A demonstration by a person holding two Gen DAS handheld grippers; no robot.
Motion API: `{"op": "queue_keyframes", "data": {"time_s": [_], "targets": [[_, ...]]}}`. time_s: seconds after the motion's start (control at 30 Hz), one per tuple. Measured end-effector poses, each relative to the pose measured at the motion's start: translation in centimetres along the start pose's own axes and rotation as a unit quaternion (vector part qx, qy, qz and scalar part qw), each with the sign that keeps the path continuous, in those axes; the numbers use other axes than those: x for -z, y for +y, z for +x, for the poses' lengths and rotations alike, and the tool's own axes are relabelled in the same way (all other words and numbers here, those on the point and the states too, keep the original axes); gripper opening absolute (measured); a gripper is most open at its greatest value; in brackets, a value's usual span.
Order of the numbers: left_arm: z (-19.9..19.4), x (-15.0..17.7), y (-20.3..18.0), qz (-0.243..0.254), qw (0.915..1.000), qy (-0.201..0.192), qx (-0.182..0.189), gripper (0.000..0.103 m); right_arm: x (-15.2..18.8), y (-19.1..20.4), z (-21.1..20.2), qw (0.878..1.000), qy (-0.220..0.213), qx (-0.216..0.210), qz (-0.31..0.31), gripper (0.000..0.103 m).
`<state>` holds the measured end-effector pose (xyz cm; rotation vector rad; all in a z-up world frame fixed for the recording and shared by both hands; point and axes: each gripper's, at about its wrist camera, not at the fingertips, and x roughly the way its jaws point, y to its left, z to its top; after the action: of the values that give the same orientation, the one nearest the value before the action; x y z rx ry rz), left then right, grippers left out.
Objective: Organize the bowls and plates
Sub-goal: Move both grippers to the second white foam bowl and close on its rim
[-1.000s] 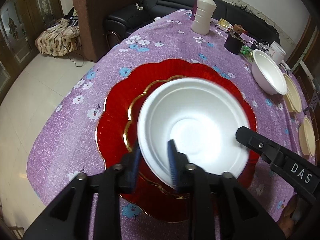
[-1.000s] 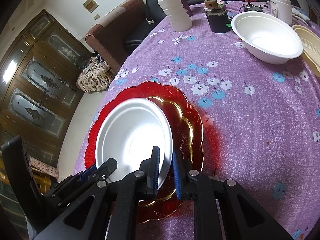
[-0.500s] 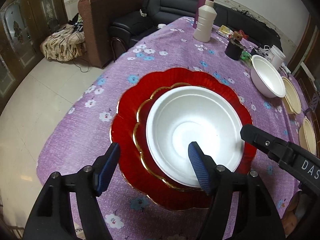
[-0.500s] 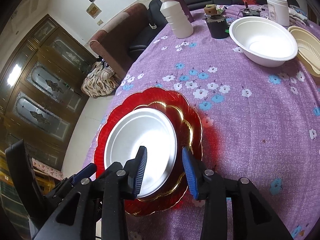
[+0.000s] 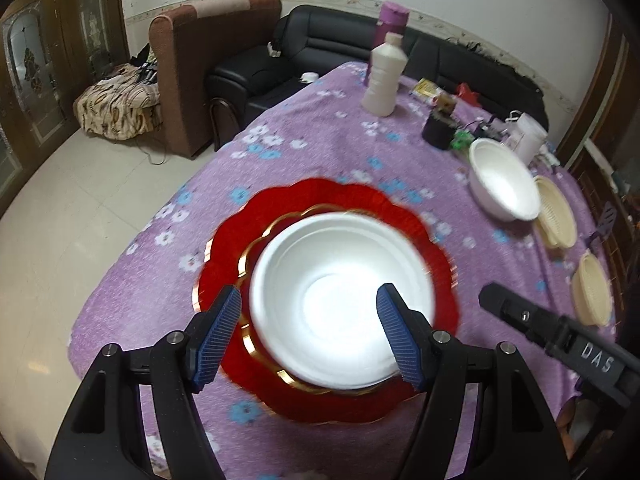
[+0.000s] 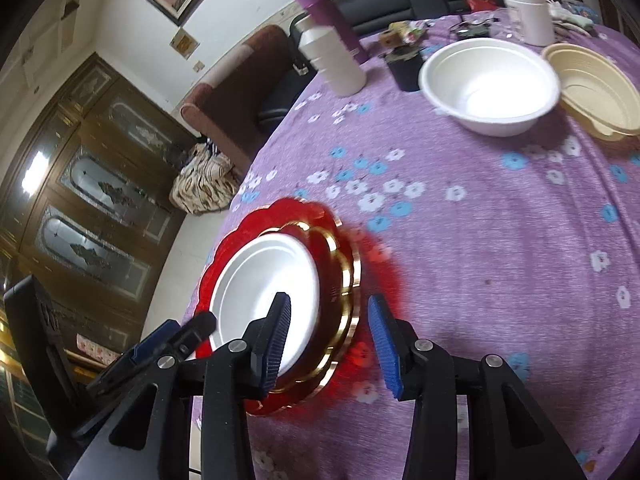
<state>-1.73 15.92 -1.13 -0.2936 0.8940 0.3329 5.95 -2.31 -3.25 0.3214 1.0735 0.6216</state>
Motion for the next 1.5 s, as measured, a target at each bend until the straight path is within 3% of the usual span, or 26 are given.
{"op": "queue_keyframes", "data": {"time_s": [0.07,0.33,0.47,0.63,0.8,1.1,1.23,1.43,1.47,1.5], "targets": [[0.1,-0.7,-1.0,0.002,0.9999,0.001,0.016,0.07,-0.3,-1.6,-0.9,1.0,-0.007,-0.003,0.019,0.052],[1.5,-3.5,-7.3,0.034,0.9965,0.03,0.07,0.07,-2.6,-8.2,-3.8,0.993,-0.036,-0.004,0.113,0.054],[3.3,-5.2,-10.4,0.046,0.9929,0.061,0.091,0.07,-4.2,-11.3,-4.9,0.984,-0.063,-0.023,0.167,0.072],[6.0,-6.9,-13.9,0.056,0.9904,0.089,0.09,0.07,-6.3,-14.7,-4.7,0.968,-0.075,-0.039,0.238,0.076],[8.5,-8.7,-16.4,0.045,0.9909,0.091,0.089,0.07,-8.6,-16.8,-3.4,0.962,-0.078,-0.045,0.259,0.076],[12.9,-10.9,-18.2,0.016,0.9923,0.093,0.081,0.07,-12.8,-19.0,-0.4,0.962,-0.082,-0.026,0.26,0.063],[14.4,-11.1,-19.0,0.015,0.9931,0.091,0.071,0.07,-13.4,-19.2,1.2,0.963,-0.074,-0.014,0.259,0.049],[16.4,-11.1,-19.6,0.003,0.9933,0.1,0.058,0.069,-14.4,-19.6,3.2,0.963,-0.074,0.009,0.26,0.044],[16.7,-11.0,-19.7,0.003,0.9931,0.102,0.056,0.067,-14.4,-19.7,3.5,0.962,-0.074,0.012,0.261,0.039],[16.9,-10.9,-19.9,0.004,0.9929,0.105,0.056,0.056,-14.5,-19.8,3.7,0.962,-0.072,0.016,0.262,0.037]]}}
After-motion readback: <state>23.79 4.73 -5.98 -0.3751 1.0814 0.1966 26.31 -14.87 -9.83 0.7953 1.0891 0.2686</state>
